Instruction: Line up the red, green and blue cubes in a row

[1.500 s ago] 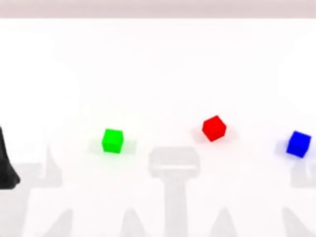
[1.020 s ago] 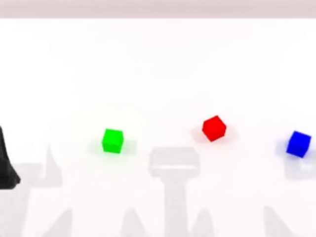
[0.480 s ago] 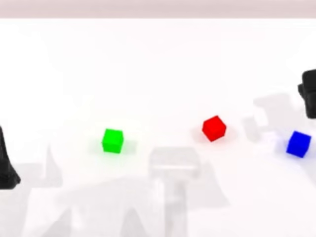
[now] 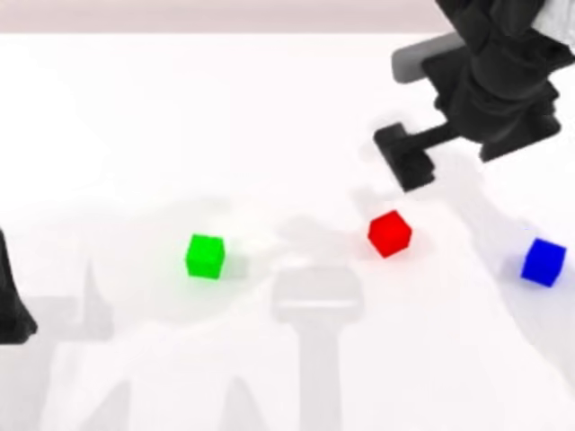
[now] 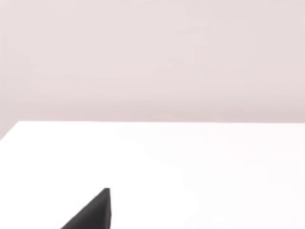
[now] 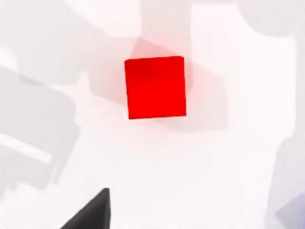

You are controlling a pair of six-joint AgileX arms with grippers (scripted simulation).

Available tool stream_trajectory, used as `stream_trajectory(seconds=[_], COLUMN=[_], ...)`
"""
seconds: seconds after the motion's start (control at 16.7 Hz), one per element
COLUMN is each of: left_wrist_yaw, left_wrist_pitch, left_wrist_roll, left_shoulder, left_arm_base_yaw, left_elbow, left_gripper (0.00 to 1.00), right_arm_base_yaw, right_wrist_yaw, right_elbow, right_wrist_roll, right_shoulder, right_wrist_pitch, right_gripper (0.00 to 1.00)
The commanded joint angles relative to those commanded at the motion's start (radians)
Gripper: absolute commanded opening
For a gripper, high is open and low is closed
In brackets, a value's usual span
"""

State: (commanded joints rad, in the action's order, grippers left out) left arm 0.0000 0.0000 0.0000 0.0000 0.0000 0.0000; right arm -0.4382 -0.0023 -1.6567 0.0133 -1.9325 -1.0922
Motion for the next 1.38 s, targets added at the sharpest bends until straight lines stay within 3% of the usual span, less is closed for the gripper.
stream_trajectory(seconds=[0.36, 0.78, 1.38], left_wrist_yaw=[0.000, 0.000, 0.000], left_wrist_pitch=[0.000, 0.000, 0.000], left_wrist_roll=[0.000, 0.000, 0.000], left_shoulder=[0.000, 0.000, 0.000], left_arm_base_yaw=[0.000, 0.000, 0.000], left_elbow=[0.000, 0.000, 0.000], left_gripper=[1.00, 1.00, 1.00], right_arm_base_yaw=[-0.068, -0.068, -0.074], right_wrist_yaw=[0.005, 0.006, 0.007], right_elbow=[-0.279, -0.294, -0.084], right_wrist_roll=[0.003, 0.003, 0.006], right_shoulder=[-0.313, -0.334, -0.421], right_wrist_pitch=[-0.157, -0.163, 0.135], right_gripper=[1.00, 1.00, 1.00])
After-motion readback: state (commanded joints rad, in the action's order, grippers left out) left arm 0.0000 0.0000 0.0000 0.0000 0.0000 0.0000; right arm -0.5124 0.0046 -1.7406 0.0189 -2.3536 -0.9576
